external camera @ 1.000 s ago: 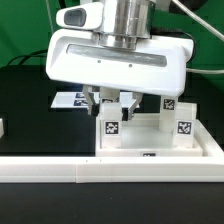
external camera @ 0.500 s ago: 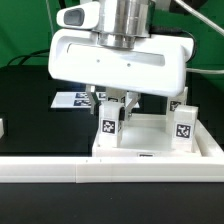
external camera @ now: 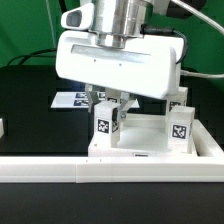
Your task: Assemble square table
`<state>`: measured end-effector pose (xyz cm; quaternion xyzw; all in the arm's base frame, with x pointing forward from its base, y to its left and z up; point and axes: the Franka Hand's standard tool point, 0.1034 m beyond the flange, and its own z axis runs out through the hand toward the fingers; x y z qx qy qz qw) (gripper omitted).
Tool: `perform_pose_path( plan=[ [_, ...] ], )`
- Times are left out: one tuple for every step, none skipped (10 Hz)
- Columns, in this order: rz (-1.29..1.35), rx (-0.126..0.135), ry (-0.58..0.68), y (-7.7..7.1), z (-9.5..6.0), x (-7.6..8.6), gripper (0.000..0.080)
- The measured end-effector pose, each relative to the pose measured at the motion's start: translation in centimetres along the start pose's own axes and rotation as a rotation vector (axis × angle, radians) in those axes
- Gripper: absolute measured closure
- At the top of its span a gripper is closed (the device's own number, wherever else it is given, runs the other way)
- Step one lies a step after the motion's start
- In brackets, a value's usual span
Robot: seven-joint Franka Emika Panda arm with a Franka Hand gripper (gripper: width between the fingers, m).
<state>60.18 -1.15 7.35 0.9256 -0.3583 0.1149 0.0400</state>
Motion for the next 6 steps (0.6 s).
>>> perform_pose_path(
  plan=[
    [0.0, -0.005, -0.003, 0.2, 0.01, 0.0, 0.0488],
    [-0.001, -0.005, -0.003, 0.18, 0.03, -0.03, 0.0488],
    [-0.001, -0.005, -0.003, 0.18, 0.04, -0.03, 0.0309],
    [-0.001, -0.005, -0.003, 0.18, 0.04, -0.03, 0.0309],
    [-0.001, -0.005, -0.003, 0.18, 0.04, -0.03, 0.0183],
    [-0.001, -0.005, -0.003, 0.18, 0.04, -0.03, 0.0157]
  ],
)
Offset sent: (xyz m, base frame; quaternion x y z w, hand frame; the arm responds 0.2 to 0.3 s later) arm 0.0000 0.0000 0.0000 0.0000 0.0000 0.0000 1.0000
